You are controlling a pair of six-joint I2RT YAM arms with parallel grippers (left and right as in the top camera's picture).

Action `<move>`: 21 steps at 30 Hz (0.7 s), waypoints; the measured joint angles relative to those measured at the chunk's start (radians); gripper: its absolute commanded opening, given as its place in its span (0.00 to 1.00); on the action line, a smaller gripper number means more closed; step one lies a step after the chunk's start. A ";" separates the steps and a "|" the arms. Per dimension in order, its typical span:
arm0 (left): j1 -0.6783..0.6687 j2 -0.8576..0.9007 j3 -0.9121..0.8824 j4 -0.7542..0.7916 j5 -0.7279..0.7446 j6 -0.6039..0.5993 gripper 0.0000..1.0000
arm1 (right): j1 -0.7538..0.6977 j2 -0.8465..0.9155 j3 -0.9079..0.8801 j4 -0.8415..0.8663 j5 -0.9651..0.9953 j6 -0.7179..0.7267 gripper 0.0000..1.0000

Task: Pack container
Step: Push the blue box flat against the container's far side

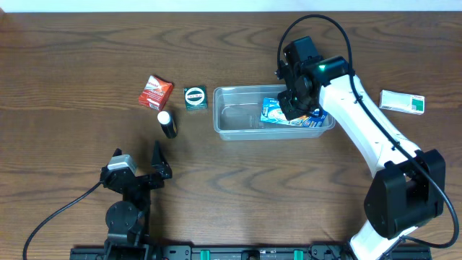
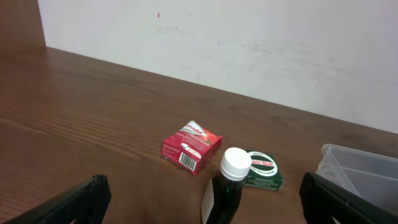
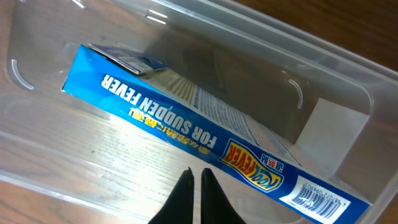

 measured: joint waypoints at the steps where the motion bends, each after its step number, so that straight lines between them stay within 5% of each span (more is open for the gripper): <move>1: 0.000 0.000 0.000 0.000 0.000 0.000 0.98 | -0.001 0.000 -0.002 0.009 0.000 0.000 0.07; 21: 0.000 0.000 0.000 0.000 0.000 0.000 0.98 | -0.113 0.000 -0.112 0.181 0.000 -0.033 0.01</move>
